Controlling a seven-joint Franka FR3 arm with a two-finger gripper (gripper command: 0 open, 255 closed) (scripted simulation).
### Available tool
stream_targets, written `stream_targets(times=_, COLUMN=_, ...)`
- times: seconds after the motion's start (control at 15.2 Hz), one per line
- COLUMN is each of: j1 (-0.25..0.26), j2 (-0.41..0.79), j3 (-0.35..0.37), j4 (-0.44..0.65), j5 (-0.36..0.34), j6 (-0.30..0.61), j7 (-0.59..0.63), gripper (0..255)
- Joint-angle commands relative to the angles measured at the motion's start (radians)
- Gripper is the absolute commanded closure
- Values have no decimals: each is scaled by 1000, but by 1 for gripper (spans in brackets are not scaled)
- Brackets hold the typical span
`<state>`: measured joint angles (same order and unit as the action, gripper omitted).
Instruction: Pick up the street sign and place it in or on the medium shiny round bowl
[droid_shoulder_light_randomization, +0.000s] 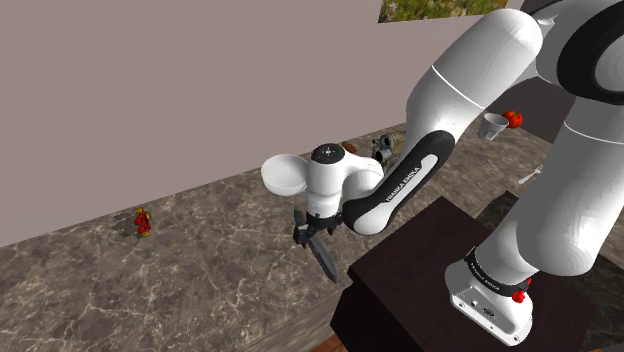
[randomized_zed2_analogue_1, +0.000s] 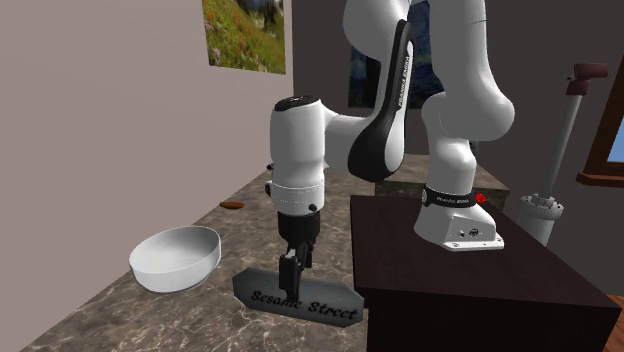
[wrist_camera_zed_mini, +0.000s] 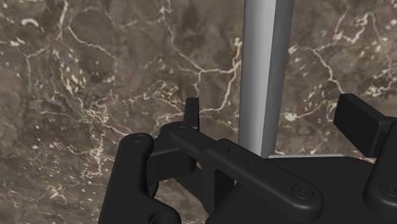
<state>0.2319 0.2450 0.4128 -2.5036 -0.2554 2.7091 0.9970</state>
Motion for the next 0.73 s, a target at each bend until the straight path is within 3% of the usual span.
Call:
stream_targets(times=0.0, j1=5, j2=9, j3=-6, j4=1, j5=-10, j6=8, j7=8, gripper=0)
stream_targets(times=0.4, j1=5, j2=9, j3=-6, j4=1, j5=-10, j6=8, j7=8, gripper=0)
stream_targets(times=0.46, j1=5, j2=9, j3=-6, j4=1, j5=-10, j6=8, j7=8, gripper=255)
stream_targets(times=0.66, j1=5, j2=9, j3=-6, j4=1, j5=-10, j6=8, j7=8, gripper=255)
